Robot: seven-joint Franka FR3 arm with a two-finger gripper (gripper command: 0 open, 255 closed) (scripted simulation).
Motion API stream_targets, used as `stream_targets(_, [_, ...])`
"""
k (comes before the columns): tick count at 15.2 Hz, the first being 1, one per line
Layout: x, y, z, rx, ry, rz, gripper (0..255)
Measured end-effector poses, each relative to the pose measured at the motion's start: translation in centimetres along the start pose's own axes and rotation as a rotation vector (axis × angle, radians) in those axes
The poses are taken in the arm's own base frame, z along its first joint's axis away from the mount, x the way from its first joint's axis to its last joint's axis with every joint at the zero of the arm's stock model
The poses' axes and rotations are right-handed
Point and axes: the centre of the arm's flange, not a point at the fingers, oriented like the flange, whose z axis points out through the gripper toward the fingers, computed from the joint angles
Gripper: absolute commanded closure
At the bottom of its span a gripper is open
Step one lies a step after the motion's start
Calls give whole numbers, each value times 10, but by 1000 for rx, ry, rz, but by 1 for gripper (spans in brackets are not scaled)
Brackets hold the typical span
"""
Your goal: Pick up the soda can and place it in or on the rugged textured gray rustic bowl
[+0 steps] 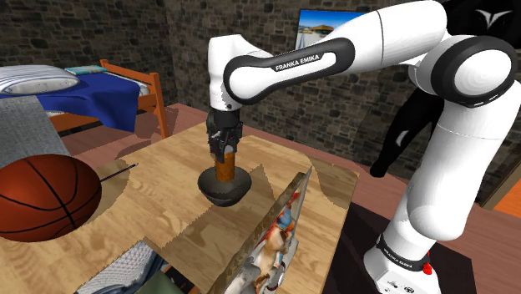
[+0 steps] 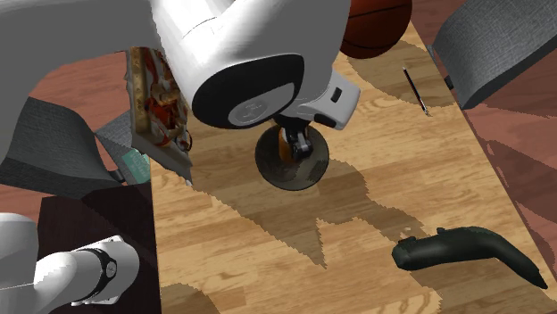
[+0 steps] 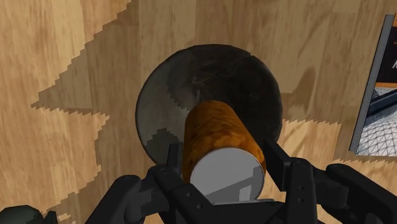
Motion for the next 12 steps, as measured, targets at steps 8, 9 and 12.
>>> stream_targets(8, [0, 0, 13, 0, 0, 0, 255])
stream_targets(9, [0, 0, 13, 0, 0, 0, 0])
stream_targets(12, [0, 0, 13, 0, 1, 0, 0])
